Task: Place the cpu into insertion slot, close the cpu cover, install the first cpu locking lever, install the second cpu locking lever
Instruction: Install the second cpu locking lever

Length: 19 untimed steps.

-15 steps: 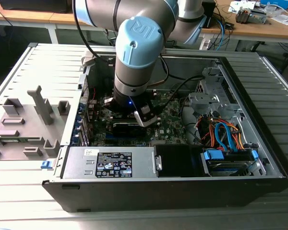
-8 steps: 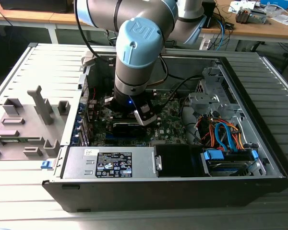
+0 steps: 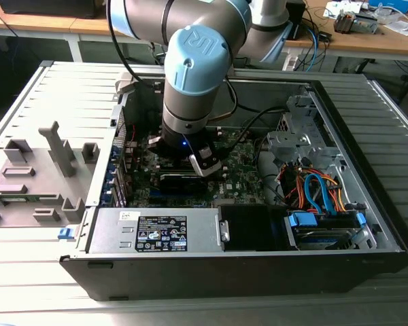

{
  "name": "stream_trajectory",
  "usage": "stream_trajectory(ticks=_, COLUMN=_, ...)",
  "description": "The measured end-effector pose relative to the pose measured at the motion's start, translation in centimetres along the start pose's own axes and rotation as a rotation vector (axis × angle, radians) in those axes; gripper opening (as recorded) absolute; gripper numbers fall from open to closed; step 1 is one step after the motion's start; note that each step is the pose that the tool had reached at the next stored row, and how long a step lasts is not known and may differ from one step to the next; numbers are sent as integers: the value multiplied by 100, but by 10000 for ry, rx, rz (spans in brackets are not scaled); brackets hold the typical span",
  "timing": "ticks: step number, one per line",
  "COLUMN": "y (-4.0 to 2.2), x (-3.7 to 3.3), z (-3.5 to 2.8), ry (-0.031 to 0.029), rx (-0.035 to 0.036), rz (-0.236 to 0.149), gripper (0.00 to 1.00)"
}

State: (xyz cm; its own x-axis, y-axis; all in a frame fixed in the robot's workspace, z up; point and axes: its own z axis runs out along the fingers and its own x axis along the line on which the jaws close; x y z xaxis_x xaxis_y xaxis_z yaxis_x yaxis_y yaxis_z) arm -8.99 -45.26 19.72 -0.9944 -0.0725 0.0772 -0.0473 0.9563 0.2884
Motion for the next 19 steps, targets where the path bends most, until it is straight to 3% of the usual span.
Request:
stream_trajectory(ticks=4, y=6, x=-1, z=4, ry=1, rx=0, rz=-4, gripper=11)
stream_trajectory(ticks=9, y=-29, x=9, z=-11, ry=-13, rx=1, rz=-6, gripper=11)
stream_trajectory(ticks=15, y=11, x=22, z=-147, ry=-41, rx=21, rz=-14, gripper=11)
stream_trajectory(ticks=17, y=21, x=10, z=-157, ry=-31, rx=90, rz=-6, gripper=11)
stream_trajectory(ticks=18, y=37, x=-27, z=-156, ry=8, rx=160, rz=11, gripper=11)
stream_trajectory(ticks=19, y=61, x=-74, z=-153, ry=62, rx=281, rz=36, gripper=11)
